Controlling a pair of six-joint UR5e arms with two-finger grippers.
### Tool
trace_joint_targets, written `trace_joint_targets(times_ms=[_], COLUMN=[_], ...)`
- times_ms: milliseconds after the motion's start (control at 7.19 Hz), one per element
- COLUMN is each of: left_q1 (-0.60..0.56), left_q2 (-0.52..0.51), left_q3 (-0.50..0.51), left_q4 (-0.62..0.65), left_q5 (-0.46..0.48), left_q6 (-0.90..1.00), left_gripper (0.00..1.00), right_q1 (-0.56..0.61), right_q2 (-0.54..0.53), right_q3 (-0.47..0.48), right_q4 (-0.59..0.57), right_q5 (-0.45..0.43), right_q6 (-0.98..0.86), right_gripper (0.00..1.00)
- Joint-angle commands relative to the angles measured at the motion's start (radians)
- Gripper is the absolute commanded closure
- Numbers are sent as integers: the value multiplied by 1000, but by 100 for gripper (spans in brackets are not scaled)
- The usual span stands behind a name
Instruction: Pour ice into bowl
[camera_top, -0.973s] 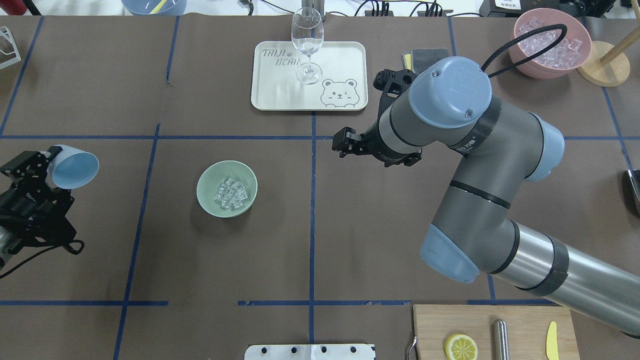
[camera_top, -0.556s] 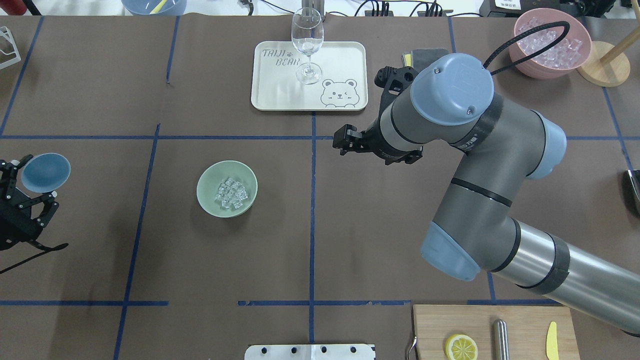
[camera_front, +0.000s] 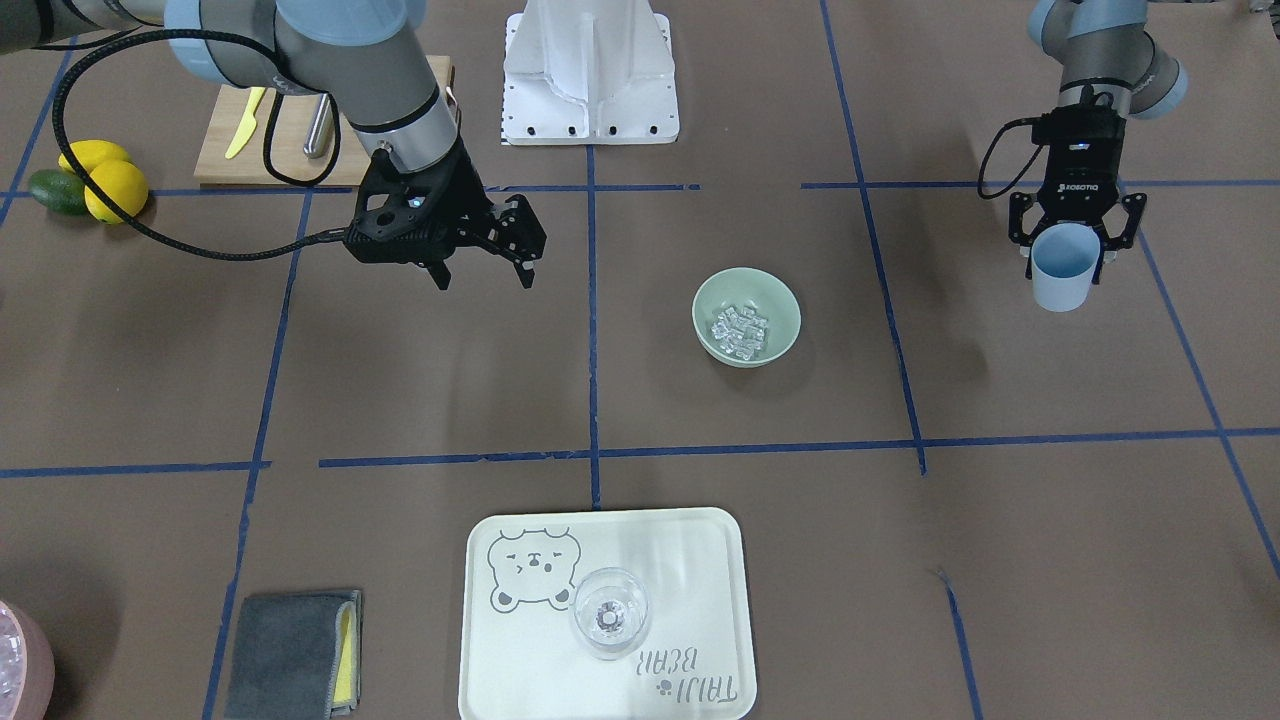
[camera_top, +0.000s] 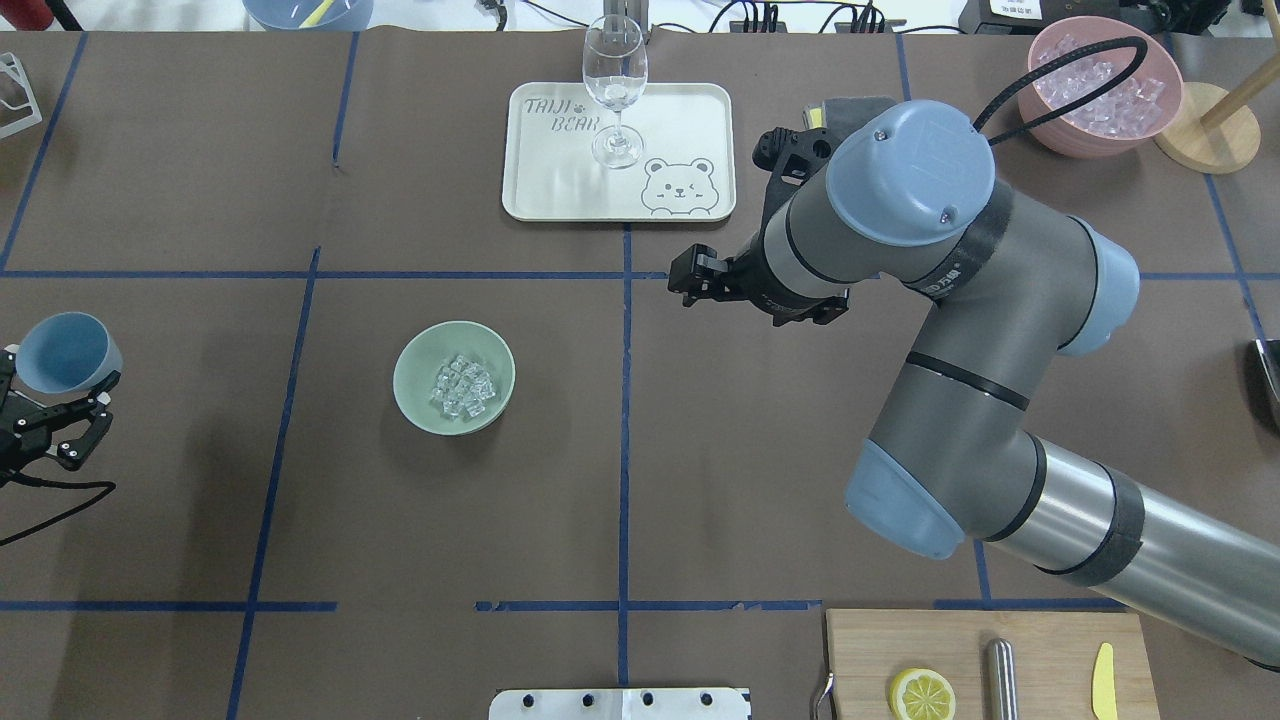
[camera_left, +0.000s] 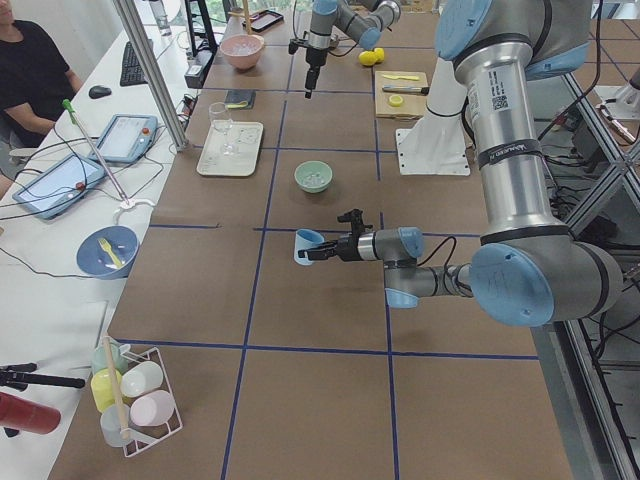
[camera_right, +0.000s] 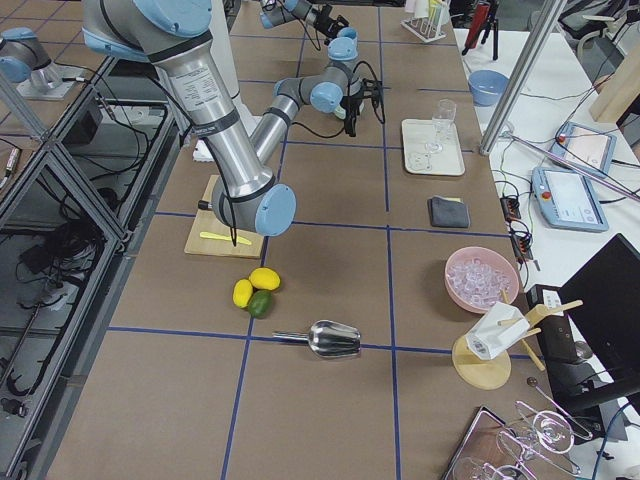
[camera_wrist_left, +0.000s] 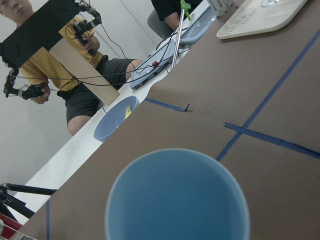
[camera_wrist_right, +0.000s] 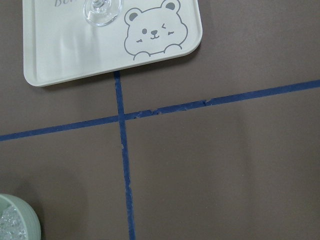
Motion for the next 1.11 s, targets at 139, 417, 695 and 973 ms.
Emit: trace_joint_targets(times_ms=[139, 417, 695, 973], left_q1=[9, 13, 18, 24], left_q2=[-20, -49, -76, -100], left_q3=[93, 107, 141, 146], left_q4=[1, 1, 18, 19], left_q5=[62, 104, 105, 104], left_q6=[-347, -404, -480, -500], left_gripper=[100, 100, 100, 100], right_q1=[0, 2, 2, 2], right_q2=[0, -2, -2, 0], right_q3=[8, 13, 13, 14], right_q4=[-2, -2, -2, -2], right_q5=[0, 2, 3, 3], right_q6=[0, 0, 0, 0], right_gripper=[0, 0, 0, 0])
